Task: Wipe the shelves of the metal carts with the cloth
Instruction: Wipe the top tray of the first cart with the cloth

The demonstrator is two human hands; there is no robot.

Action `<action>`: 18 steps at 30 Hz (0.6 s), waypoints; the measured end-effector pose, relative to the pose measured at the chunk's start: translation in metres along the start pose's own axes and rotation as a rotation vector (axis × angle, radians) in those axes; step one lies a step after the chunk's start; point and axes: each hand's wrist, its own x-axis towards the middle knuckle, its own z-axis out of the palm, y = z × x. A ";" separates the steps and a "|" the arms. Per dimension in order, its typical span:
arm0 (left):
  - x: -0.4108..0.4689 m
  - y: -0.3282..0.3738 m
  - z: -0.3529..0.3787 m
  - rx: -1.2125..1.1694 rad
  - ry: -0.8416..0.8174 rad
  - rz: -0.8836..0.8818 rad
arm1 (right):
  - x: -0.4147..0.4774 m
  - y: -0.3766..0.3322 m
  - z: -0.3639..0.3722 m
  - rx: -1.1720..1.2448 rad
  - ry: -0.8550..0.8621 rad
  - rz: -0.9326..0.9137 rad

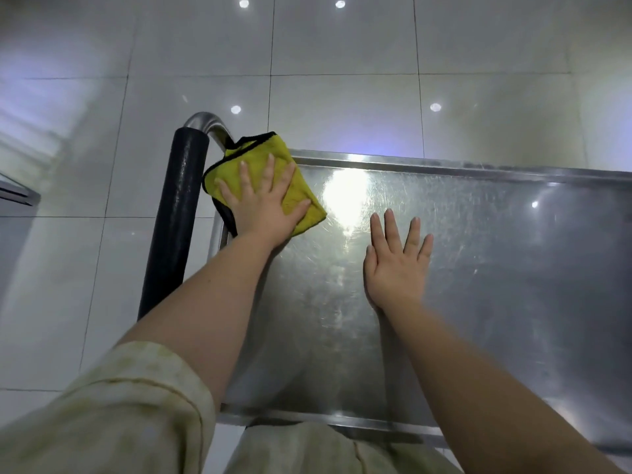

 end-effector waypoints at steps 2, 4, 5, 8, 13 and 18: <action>0.006 0.027 0.003 -0.018 -0.015 0.025 | -0.001 0.001 0.000 -0.010 -0.009 0.005; 0.011 0.062 0.004 0.000 -0.039 0.153 | -0.002 0.002 -0.001 0.021 -0.016 0.033; 0.011 0.081 0.006 0.035 -0.053 0.241 | -0.002 0.002 -0.002 0.051 -0.012 0.053; 0.006 0.113 0.008 0.123 -0.072 0.437 | -0.001 0.001 -0.005 0.139 0.007 0.092; 0.009 0.055 0.008 0.057 -0.037 0.321 | -0.001 -0.001 -0.004 0.044 -0.033 0.069; -0.009 -0.025 0.002 -0.017 -0.014 -0.015 | -0.001 -0.001 -0.004 -0.035 -0.065 0.080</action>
